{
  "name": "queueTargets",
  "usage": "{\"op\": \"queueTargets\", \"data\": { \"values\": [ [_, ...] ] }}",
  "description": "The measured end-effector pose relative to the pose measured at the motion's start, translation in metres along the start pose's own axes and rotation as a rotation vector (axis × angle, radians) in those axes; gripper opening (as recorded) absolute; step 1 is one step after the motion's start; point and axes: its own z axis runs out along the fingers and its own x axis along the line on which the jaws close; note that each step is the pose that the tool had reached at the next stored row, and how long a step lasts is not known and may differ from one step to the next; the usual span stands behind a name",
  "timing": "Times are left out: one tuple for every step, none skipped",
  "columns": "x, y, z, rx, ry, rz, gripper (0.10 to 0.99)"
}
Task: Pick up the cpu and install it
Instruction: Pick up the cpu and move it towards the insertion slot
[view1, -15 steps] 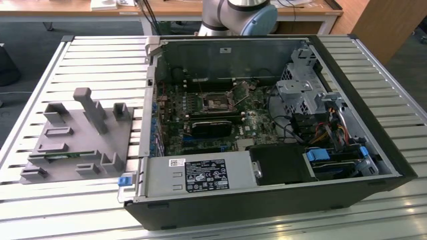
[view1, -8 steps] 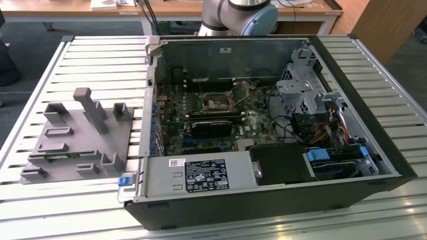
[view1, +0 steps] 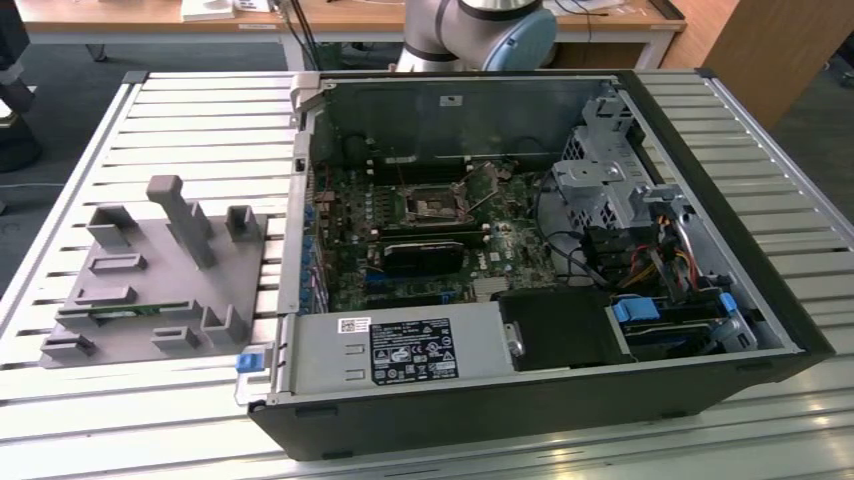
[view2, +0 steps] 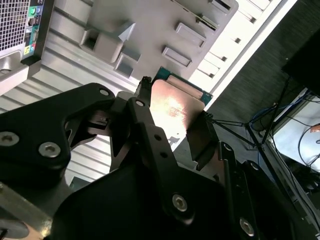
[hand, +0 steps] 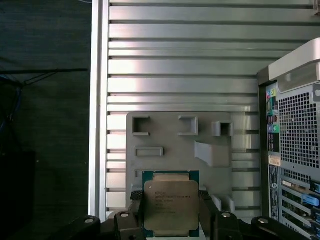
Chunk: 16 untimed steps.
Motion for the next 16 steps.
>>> {"op": "queueTargets", "data": {
  "values": [
    [-0.0016,0.0001,0.0,0.0,0.0,0.0,0.533],
    [-0.0035,0.0002,0.0001,0.0,0.0,0.0,0.533],
    [-0.0056,0.0003,0.0001,0.0,0.0,0.0,0.533],
    [-0.0079,0.0004,0.0002,0.0,0.0,0.0,0.533],
    [-0.0103,0.0005,0.0002,0.0,-0.0001,0.0,0.533],
    [-0.0126,0.0006,0.0003,0.0,0.0,0.0,0.533],
    [-0.0146,0.0006,0.0003,0.0,0.0,0.0,0.533],
    [-0.0166,0.0007,0.0003,0.0,0.0,0.0,0.533],
    [-0.0184,0.0008,0.0004,0.0,0.0,0.0,0.533],
    [-0.0203,0.0008,0.0004,0.0,-0.0001,0.0,0.533],
    [-0.0223,0.001,0.0005,0.0,0.0,0.0,0.533],
    [-0.0244,0.0011,0.0005,0.0,0.0,0.0,0.533],
    [-0.0266,0.0012,0.0005,0.0,0.0,0.0,0.533],
    [-0.0286,0.0013,0.0006,0.0,0.0,0.0,0.533],
    [-0.0303,0.0015,0.0006,0.0,0.0,0.0,0.533],
    [-0.032,0.0017,0.0006,0.0,0.0,0.0,0.533]
  ]
}}
